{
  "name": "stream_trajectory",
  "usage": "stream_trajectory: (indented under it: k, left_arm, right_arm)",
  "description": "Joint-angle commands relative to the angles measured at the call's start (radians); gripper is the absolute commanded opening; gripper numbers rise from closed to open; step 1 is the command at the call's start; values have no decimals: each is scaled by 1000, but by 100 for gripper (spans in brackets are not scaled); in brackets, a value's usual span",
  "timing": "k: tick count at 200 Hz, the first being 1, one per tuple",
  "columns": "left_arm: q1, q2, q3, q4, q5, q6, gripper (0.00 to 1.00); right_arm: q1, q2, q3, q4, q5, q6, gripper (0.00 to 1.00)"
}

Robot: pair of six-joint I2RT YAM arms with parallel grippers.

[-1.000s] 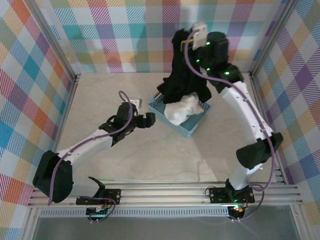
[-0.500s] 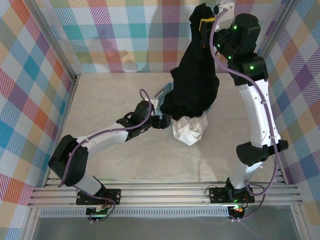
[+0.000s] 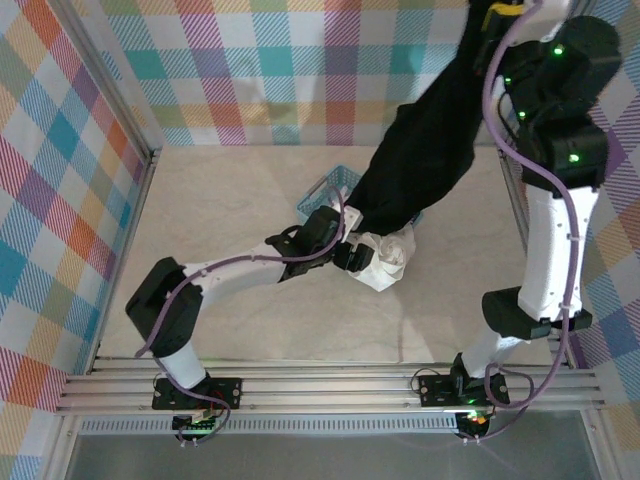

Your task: Fold the inside-out t-shirt

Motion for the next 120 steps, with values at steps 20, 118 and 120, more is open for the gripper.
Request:
stream_trajectory:
  k: [20,118,120]
  left_arm:
    - [-5,153,174,-171,-106,74,91]
    - [135,284,308,-334,-238,67,88]
    - [140,285,309,-338,-242,72,88]
  right_arm:
    - [-36,-32,37,113,284,-260,0]
    - [-49,-85,-339,30,126,-120,0]
    - [-49,-86,-344,30,124,-118,0]
